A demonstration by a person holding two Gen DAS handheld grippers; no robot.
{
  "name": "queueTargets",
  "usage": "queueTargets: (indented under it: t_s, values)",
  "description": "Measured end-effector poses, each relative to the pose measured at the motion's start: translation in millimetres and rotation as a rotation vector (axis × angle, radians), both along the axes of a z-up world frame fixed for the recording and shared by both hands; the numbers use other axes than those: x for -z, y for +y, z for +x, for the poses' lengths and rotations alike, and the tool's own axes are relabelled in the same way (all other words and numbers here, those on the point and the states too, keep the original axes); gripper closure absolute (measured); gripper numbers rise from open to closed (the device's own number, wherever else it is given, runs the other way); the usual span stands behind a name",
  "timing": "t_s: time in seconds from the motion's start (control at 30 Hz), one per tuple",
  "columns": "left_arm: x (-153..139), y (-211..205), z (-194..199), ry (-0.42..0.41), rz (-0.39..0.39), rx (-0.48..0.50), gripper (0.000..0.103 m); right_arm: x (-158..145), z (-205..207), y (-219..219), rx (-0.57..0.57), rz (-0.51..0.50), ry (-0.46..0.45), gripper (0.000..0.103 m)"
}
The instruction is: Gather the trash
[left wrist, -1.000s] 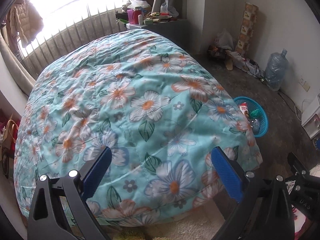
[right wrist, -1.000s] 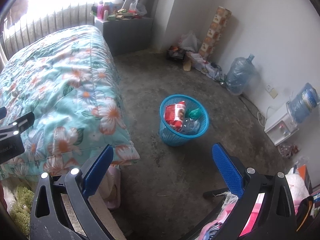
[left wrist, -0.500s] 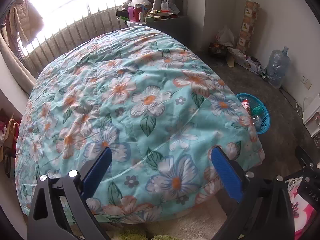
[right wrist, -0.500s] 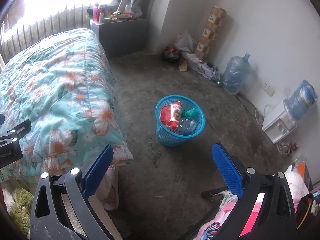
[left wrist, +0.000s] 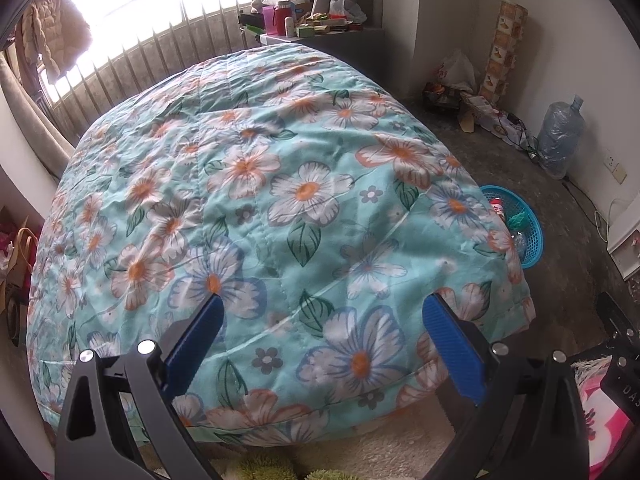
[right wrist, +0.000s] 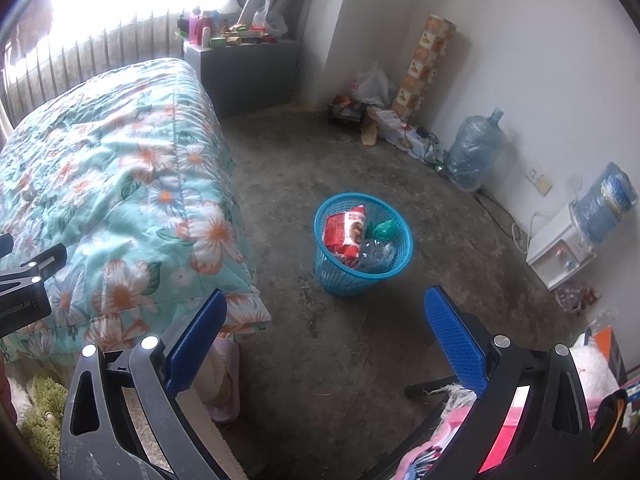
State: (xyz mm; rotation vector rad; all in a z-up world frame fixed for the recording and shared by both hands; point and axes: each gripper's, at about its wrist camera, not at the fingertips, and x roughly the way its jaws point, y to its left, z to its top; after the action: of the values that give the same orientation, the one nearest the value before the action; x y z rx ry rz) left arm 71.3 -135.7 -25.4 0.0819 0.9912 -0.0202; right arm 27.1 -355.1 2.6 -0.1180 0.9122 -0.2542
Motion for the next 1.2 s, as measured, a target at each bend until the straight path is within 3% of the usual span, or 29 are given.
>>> queueTargets:
  t_s: [1.2]
  values:
    - [-3.4,6.2,3.2,0.003,-0.009,-0.020,0.006,-4.2,5.2,5.6,-0.018,-0.004,-0.007,0.008]
